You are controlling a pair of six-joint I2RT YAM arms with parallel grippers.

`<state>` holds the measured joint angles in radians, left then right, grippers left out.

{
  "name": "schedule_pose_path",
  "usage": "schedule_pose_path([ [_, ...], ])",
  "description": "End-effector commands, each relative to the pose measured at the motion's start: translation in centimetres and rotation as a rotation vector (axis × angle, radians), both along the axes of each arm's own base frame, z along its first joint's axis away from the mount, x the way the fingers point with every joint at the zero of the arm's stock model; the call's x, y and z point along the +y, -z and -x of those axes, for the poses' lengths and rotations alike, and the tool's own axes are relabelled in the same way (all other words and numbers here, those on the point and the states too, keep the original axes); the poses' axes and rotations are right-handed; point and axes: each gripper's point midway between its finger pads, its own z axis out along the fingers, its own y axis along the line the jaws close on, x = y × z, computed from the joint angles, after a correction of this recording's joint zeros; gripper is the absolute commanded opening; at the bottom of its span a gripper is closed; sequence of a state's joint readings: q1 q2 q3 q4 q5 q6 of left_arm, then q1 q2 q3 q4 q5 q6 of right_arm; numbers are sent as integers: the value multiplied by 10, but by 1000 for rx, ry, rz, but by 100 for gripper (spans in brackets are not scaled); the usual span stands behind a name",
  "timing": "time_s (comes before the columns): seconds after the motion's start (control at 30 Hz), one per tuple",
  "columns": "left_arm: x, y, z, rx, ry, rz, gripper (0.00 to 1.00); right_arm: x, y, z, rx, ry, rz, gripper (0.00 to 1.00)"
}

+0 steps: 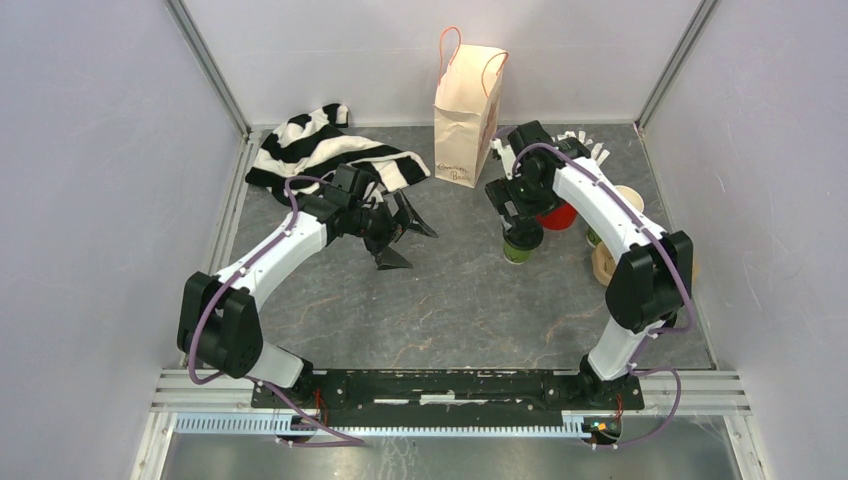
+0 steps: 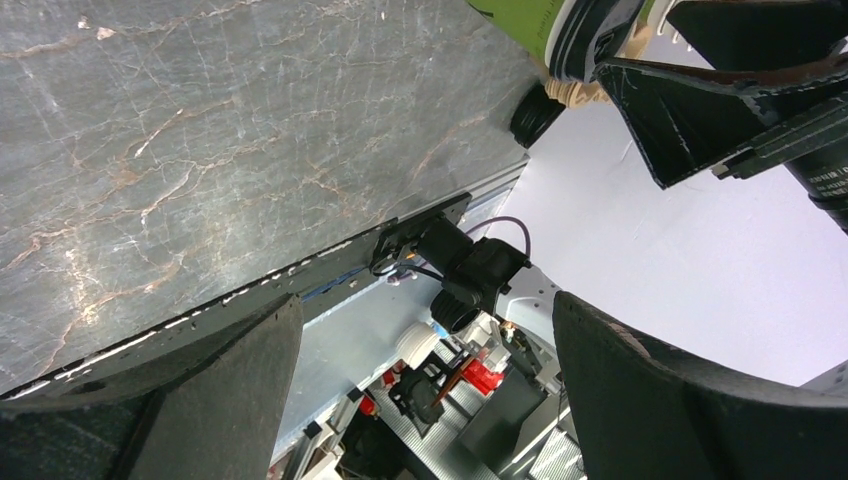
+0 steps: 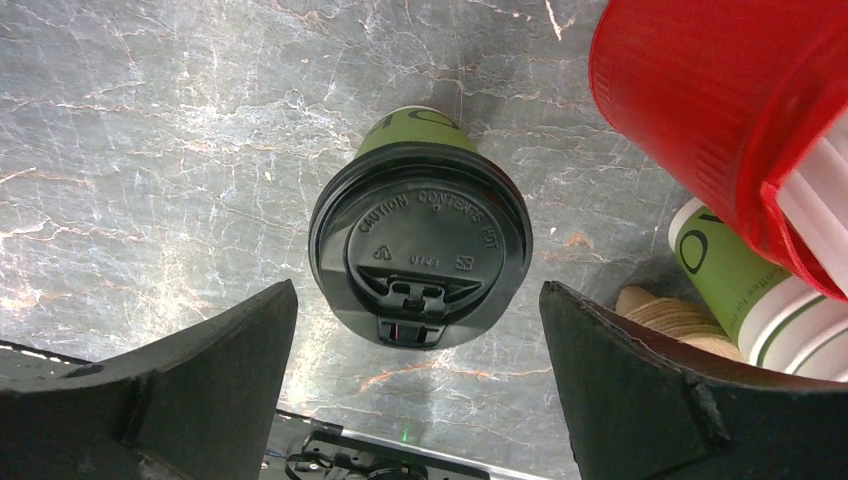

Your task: Pack the takeout coffee

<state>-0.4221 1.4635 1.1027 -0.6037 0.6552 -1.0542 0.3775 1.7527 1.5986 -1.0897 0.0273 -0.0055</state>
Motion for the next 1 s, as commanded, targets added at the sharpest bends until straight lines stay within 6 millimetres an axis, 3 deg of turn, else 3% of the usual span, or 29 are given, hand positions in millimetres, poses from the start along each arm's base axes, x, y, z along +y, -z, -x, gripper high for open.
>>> schedule_pose_path([
  [0.0,-10,-18,-1,-78,66,38,100,-3,-39,-2,-102,6,-24,98],
  [0.2,-17,-32,-1,-137,88,56,100,-8,-72,11,-243,1,-79,98],
  [0.4,-26,-43,4,-207,115,42,100,-43,-73,44,-412,56,-40,98],
  [0.53,-38,-50,11,-245,143,32,100,-69,-78,56,-503,186,-56,98],
  [0.63,-44,-57,13,-280,158,14,100,-114,-91,54,-583,402,-75,98],
  [0.77,-50,-73,13,-361,203,-23,100,-191,-103,49,-625,738,-49,95],
  [0.87,-49,-84,17,-420,256,-61,100,-209,-103,33,-618,833,-54,92],
  [0.97,-43,-107,17,-524,300,-93,100,-229,-95,16,-589,891,-67,87],
])
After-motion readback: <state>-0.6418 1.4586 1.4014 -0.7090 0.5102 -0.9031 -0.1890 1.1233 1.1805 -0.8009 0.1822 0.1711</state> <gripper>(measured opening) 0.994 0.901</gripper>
